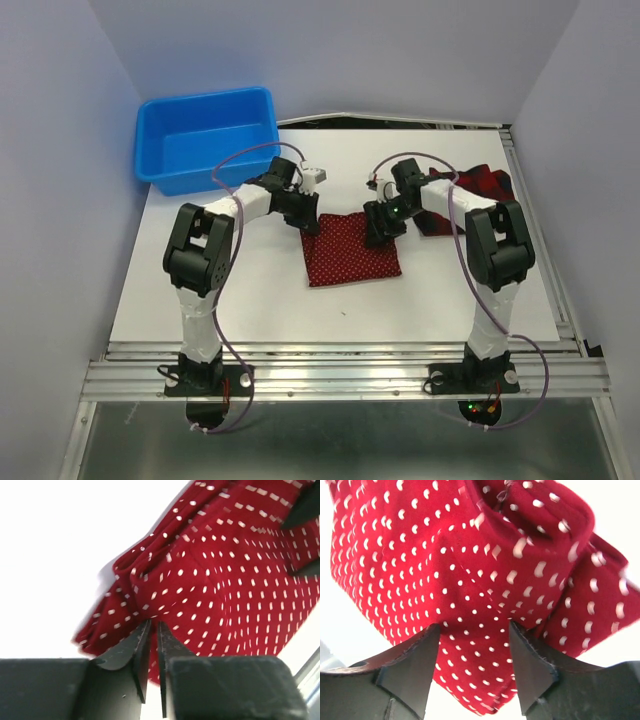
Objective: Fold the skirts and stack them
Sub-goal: Fold the skirt, then neatly place the folded skirt to the corner
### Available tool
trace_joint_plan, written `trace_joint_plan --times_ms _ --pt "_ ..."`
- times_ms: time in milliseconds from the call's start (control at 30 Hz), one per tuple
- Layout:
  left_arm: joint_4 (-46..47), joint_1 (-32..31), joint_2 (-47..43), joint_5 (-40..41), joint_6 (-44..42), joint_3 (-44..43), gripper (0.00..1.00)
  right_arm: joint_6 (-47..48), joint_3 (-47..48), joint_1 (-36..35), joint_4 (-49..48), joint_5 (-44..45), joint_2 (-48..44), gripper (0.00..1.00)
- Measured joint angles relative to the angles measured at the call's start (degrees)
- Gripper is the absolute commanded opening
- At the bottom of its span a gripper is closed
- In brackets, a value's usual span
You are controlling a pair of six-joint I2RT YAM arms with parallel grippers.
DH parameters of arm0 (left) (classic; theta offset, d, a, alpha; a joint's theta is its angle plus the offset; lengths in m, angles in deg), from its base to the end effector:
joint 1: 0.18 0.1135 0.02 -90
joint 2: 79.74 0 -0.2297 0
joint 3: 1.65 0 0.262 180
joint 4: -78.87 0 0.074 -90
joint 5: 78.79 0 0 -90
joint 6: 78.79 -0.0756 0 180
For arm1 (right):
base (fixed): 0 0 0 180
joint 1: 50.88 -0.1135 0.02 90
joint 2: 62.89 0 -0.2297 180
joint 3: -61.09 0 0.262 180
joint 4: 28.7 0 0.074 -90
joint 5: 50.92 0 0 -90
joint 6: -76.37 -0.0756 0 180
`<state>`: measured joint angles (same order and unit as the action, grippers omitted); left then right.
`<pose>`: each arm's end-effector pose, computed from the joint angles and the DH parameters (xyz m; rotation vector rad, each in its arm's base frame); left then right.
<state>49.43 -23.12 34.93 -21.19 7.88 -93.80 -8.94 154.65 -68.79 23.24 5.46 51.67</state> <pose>0.3920 -0.2099 0.1133 0.7973 2.3347 -0.8469 0.3680 0.1629 0.0976 -0.6695 2.7066 0.8840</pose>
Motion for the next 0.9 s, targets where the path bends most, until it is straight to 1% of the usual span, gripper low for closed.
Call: trace_joint_plan --times_ms 67,100,167,200,233,267,300,333,367,433,467,567,633,700,833,900 --pt "0.4 0.6 -1.0 0.4 0.0 -0.9 0.35 0.0 2.5 0.2 -0.1 2.3 0.2 0.67" --pt "0.3 0.9 -2.1 0.7 0.2 -0.7 0.42 0.0 3.6 0.4 -0.1 3.1 0.2 0.70" --pt "0.6 1.4 -5.4 1.6 0.7 0.7 0.51 -0.7 6.2 0.7 0.0 4.4 -0.2 0.75" --pt "0.9 1.6 -8.3 1.9 1.0 1.9 0.58 -1.3 6.6 0.8 -0.1 4.7 -0.9 0.80" --pt "1.8 1.7 -11.8 2.7 2.1 3.9 0.60 -1.7 6.6 1.0 -0.1 4.8 -1.7 0.81" --pt "2.3 1.7 -15.7 3.3 3.0 5.8 0.67 -3.0 6.6 1.1 0.2 5.0 -3.2 0.83" --pt "2.5 1.7 -17.0 3.7 3.7 6.4 0.71 -3.8 6.6 1.2 0.4 5.0 -4.3 0.85" --pt "3.3 1.7 -22.0 4.1 5.0 8.4 0.75 -4.7 6.6 1.2 0.5 5.2 -5.9 0.86" --pt "4.3 1.7 -24.3 4.7 6.5 9.5 0.77 -5.5 6.3 1.2 0.2 5.3 -7.4 0.88" --pt "6.4 1.6 -29.0 6.1 10.2 12.1 0.94 -6.8 4.9 1.2 -0.1 6.0 -10.4 0.90" --pt "8.1 1.6 -30.7 6.9 13.2 14.1 0.98 -7.2 4.6 1.2 -0.1 6.3 -12.0 0.91" --pt "11.1 1.6 -32.9 9.1 20.0 20.7 0.99 -8.2 2.1 1.2 -0.5 9.7 -14.8 0.91" --pt "11.6 1.2 -32.5 11.8 25.0 25.4 0.99 -8.9 0.7 1.2 -0.9 12.2 -14.7 0.93" --pt "11.0 0.6 -31.7 14.0 27.9 28.2 0.99 -9.3 -0.9 1.2 -1.0 14.3 -14.0 0.93" --pt "11.2 -1.8 -30.1 16.0 32.2 29.7 0.99 -9.6 -2.4 1.4 -1.9 17.2 -11.4 0.93" --pt "12.8 -2.9 -28.9 16.1 33.9 29.7 0.98 -9.7 -2.6 1.6 -2.3 18.0 -10.4 0.93"
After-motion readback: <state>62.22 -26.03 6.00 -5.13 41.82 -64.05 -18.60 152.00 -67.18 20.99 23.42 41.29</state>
